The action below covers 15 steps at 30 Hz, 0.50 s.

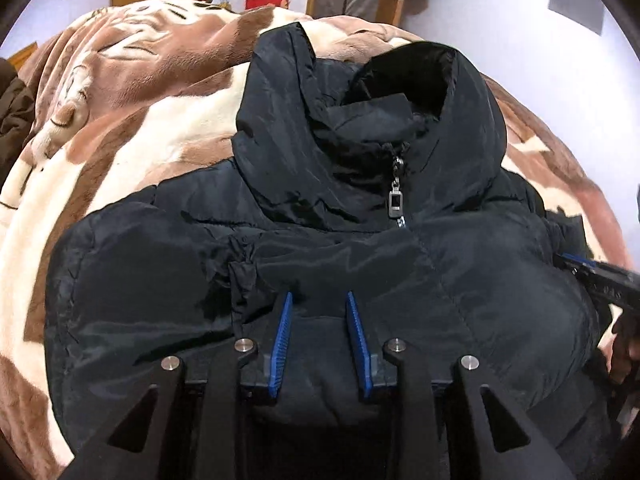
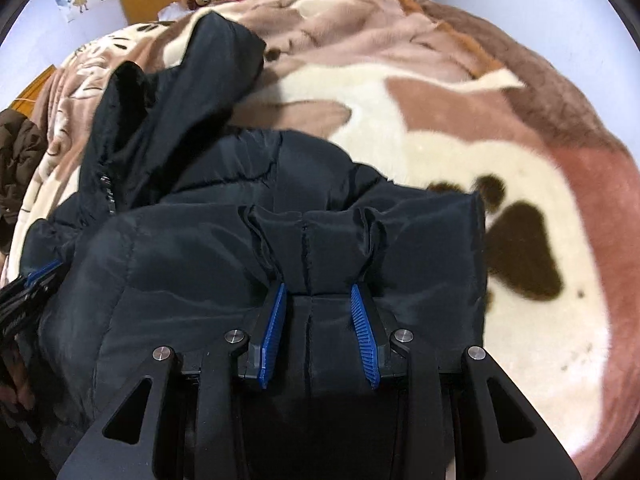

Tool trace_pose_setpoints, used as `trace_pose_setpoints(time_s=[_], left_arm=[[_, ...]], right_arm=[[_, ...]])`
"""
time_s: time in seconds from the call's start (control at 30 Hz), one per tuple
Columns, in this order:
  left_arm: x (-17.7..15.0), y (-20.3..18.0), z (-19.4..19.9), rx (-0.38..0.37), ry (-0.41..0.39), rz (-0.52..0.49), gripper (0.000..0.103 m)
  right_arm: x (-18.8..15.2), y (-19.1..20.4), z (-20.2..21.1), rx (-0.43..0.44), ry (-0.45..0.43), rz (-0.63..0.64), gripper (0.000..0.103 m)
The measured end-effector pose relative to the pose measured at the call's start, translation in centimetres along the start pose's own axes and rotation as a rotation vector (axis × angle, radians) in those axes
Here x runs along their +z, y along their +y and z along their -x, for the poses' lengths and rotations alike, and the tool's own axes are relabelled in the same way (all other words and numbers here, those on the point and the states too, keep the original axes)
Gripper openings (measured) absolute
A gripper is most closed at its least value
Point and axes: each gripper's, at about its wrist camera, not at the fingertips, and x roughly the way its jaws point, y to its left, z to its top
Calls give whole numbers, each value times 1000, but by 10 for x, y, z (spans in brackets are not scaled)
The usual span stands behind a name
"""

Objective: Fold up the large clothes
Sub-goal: 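Fold the hem up toward the collar with both tools and release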

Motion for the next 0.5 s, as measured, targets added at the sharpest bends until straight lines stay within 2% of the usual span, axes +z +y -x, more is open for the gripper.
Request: trace_pose_setpoints(time_s=[0.2,0.33,0.43,0.5], left_arm=[[2,-7,-8,28,7,-27,31],[5,-10,-1,52,25,-42,31],[12,-9,16,48,32,-28,31],[13,-8,38,20,5,-12,31]], right_arm=[[2,3,-4,-22,12,11,34],[6,7,26,-41,-11,-2,34],[-2,12,58,13,-64,-20,34],[-13,18,75,52,-96,-19,34]])
